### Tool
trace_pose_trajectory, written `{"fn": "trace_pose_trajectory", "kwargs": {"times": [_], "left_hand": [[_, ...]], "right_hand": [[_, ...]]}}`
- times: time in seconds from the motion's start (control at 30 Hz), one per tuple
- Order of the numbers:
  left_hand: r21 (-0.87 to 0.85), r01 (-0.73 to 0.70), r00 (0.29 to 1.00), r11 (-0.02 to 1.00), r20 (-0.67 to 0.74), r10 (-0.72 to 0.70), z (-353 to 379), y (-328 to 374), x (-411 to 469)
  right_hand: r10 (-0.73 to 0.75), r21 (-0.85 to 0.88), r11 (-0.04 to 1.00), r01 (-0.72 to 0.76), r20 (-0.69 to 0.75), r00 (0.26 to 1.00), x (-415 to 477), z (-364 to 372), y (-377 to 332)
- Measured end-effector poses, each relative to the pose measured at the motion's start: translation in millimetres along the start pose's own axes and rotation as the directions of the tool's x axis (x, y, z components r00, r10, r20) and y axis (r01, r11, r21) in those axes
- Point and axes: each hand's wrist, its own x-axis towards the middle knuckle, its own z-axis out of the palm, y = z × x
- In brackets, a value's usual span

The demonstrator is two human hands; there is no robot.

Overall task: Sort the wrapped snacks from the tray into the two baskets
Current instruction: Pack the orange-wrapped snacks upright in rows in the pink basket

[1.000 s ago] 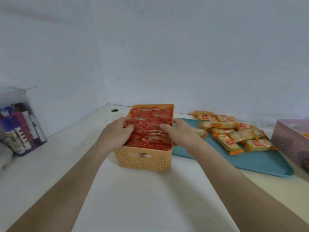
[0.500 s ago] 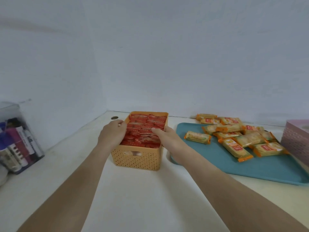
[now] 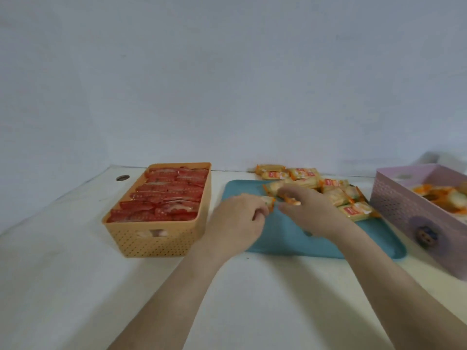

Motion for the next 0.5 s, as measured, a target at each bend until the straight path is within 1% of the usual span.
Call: {"fn": "trace_pose_trajectory", "kwargs": {"times": [0.03, 0.1, 0.13, 0.2, 0.27, 0.33, 0.4, 0.43, 0.5], "left_hand": [[0.024, 0.009, 0.998, 1.000, 0.065, -0.011, 19.8, 5.9, 4.3], [0.080, 0.002, 0.989, 0.997, 0.144, -0.013, 55.6, 16.6, 11.4], [0.104, 0.002, 0.985, 0.995, 0.170, -0.020, 70.1, 23.0, 16.7], [0.121, 0.037, 0.978, 0.992, 0.198, -0.061, 92.5, 35.6, 29.5], [0.126, 0.068, 0.969, 0.990, 0.229, -0.096, 110.1, 49.4, 46.7], [0.152, 0.082, 0.938, 0.985, 0.323, -0.128, 124.6, 60.6, 65.8], [0.191, 0.114, 0.887, 0.975, 0.423, -0.187, 127.7, 59.5, 80.5], [0.211, 0.125, 0.863, 0.969, 0.458, -0.211, 127.8, 58.3, 86.2], [0.234, 0.127, 0.846, 0.964, 0.481, -0.228, 130.2, 57.3, 96.5]], "right_hand": [[0.019, -0.093, 0.995, -0.024, -0.046, 0.999, -3.1, -9.5, 16.5], [0.041, -0.252, 0.965, -0.077, -0.145, 0.989, -3.4, -23.0, 48.6], [0.055, -0.302, 0.947, -0.113, -0.194, 0.979, -0.3, -29.1, 64.4], [0.093, -0.342, 0.923, -0.179, -0.254, 0.963, 8.7, -35.5, 96.3], [0.184, -0.327, 0.910, -0.254, -0.228, 0.956, 15.6, -34.1, 120.3], [0.264, -0.351, 0.888, -0.296, -0.136, 0.955, 20.8, -26.6, 135.3], [0.242, -0.366, 0.895, -0.253, -0.076, 0.967, 23.5, -15.7, 134.4], [0.184, -0.325, 0.925, -0.196, -0.068, 0.981, 24.3, -14.2, 134.1], [0.060, -0.156, 0.985, -0.073, -0.090, 0.994, 21.4, -19.8, 135.4]]}}
